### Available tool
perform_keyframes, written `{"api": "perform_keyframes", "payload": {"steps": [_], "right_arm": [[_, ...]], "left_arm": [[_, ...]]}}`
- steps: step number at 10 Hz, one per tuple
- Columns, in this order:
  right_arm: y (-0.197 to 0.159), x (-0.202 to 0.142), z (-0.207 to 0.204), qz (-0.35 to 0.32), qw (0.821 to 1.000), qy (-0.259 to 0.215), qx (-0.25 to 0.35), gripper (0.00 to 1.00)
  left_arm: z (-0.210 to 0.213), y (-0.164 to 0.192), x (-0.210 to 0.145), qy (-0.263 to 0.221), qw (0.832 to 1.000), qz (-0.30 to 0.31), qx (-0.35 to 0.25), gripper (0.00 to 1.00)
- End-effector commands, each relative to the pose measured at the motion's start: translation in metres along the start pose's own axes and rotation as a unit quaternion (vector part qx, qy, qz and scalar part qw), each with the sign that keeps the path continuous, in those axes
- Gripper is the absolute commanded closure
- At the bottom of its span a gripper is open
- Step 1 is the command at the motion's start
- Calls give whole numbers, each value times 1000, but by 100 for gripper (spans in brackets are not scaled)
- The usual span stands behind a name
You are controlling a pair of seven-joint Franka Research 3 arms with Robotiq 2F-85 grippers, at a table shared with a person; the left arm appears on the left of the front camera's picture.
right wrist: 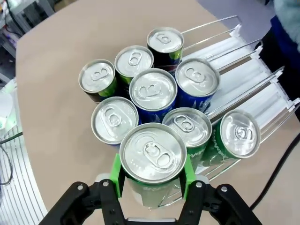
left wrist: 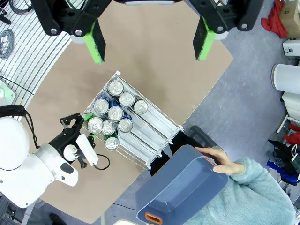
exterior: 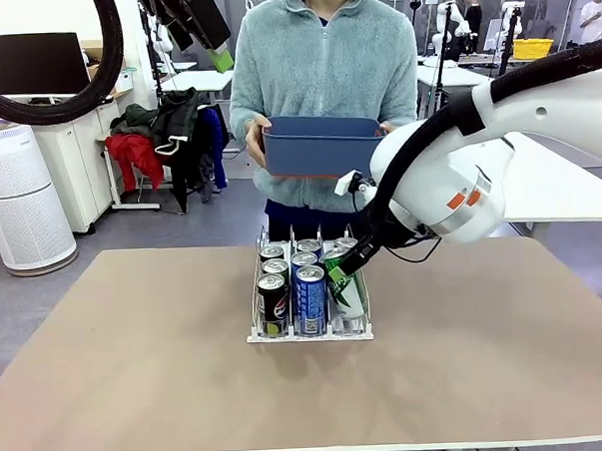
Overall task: Fill the beverage cans into the dispenser.
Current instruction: Place the picked Sprite in the line of the Automatic Can Dispenser with the same cans.
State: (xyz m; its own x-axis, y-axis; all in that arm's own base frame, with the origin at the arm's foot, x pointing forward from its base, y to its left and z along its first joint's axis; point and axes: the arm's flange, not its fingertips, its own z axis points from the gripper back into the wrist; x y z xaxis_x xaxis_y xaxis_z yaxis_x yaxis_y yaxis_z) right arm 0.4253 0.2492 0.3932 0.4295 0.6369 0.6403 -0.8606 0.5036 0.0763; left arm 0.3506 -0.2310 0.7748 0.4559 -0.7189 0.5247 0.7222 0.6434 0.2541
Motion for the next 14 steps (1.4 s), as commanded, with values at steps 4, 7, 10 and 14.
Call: {"api": "perform_keyframes", "payload": {"steps": [4,7,10,14], "right_arm": [[-22,-41,-13,37,991,-126,-23,42],[-31,-59,-26,18,990,-138,17,42],[-27,-70,-35,7,989,-143,38,42],[-23,-77,-35,14,996,-82,44,42]], "left_arm": [[2,1,-1,5,1000,-4,-2,0],[2,1,-1,5,1000,-4,-2,0],[2,1,-1,5,1000,-4,-2,0],[2,1,-1,5,1000,-4,-2,0]]}}
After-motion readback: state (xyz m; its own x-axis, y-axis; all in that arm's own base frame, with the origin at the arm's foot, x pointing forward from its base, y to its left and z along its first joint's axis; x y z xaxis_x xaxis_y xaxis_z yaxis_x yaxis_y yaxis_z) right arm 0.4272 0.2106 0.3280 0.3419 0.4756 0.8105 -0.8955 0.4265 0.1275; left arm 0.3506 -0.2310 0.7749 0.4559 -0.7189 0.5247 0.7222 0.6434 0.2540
